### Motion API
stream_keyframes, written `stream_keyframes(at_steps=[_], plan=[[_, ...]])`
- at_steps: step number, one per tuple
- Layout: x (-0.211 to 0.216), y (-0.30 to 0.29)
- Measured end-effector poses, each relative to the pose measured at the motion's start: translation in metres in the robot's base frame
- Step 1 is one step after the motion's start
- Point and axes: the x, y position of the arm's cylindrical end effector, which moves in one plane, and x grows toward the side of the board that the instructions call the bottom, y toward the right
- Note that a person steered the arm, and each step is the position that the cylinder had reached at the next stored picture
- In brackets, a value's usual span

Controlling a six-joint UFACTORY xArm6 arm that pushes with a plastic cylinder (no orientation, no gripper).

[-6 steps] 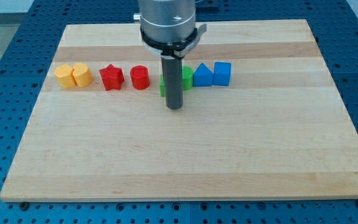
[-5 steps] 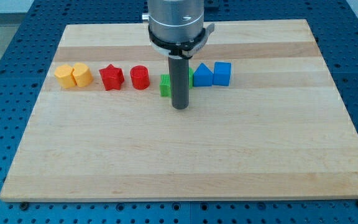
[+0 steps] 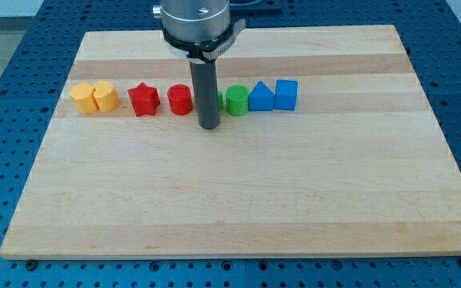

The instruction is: Push the green star and green circle in a horizontal line

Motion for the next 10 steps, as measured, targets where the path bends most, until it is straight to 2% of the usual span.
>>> stream_keyframes(at_steps=[5, 7, 10], plan=[[-0.012, 0.000], [-0.005, 0.037], [-0.020, 0.038]])
